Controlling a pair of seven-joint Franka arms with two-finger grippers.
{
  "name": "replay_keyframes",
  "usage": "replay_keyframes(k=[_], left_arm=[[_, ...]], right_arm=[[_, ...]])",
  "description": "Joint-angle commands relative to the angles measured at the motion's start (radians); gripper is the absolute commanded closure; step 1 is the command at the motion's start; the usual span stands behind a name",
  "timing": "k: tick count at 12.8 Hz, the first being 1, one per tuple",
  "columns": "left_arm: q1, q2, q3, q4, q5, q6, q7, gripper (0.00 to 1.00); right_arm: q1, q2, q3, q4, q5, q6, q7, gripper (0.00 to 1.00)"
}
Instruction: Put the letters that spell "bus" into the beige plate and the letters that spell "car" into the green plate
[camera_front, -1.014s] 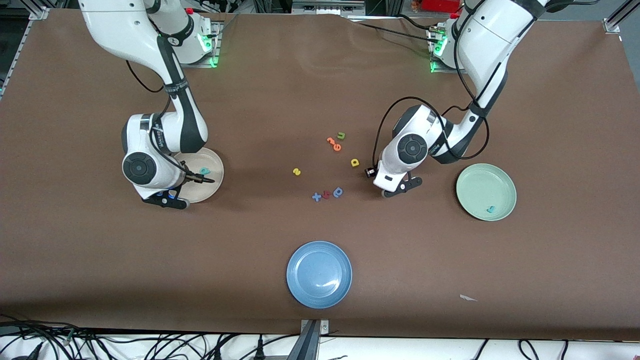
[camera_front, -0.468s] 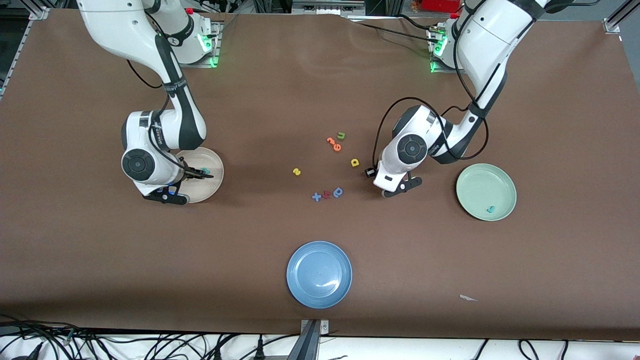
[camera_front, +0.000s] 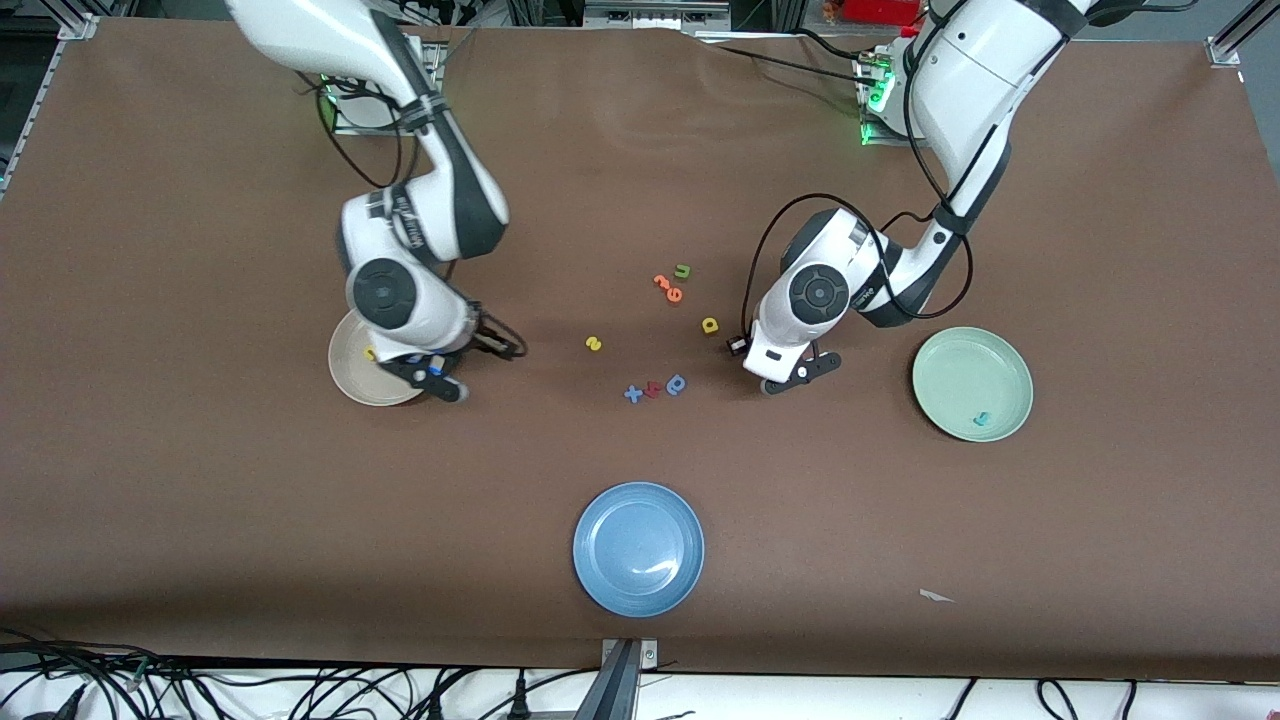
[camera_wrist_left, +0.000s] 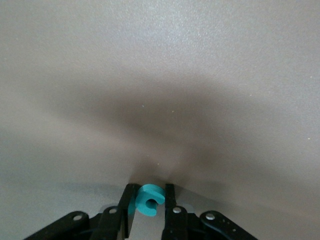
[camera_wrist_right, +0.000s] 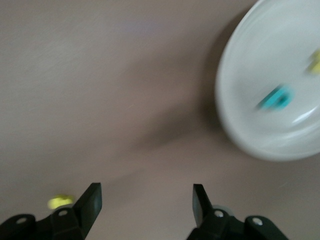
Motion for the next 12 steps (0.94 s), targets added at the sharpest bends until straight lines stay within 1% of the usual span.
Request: replay_keyframes(k=[1, 4, 5, 8, 9, 12], left_arm=[[0.013, -0.003, 0.010, 0.015, 0.040, -0.016, -0.016, 0.84], [0.050, -0.066, 0.010, 0.019, 0.040, -0.019, -0.011, 0.83], [0.082, -0.078, 0.012, 0.027, 0.042, -0.022, -0.003, 0.83], [0.206, -0.128, 0.012, 0.028, 0.042, -0.098, 0.170, 0.83], [0.263, -0.141, 0.012, 0.028, 0.042, -0.118, 0.246, 0.83], [0.393, -0.162, 0.013, 0.033, 0.042, -0.135, 0.424, 0.83]], right_arm=[[0.072, 0.089, 0.012, 0.049, 0.032, 0.115, 0.212, 0.19], [0.155, 0.150, 0.020, 0.049, 0.026, 0.221, 0.220, 0.19], [0.166, 0.156, 0.020, 0.049, 0.022, 0.239, 0.217, 0.20], [0.168, 0.173, 0.034, 0.066, 0.026, 0.256, 0.211, 0.23], [0.168, 0.181, 0.037, 0.066, 0.026, 0.259, 0.211, 0.27], [0.168, 0.204, 0.038, 0.066, 0.025, 0.297, 0.207, 0.29]])
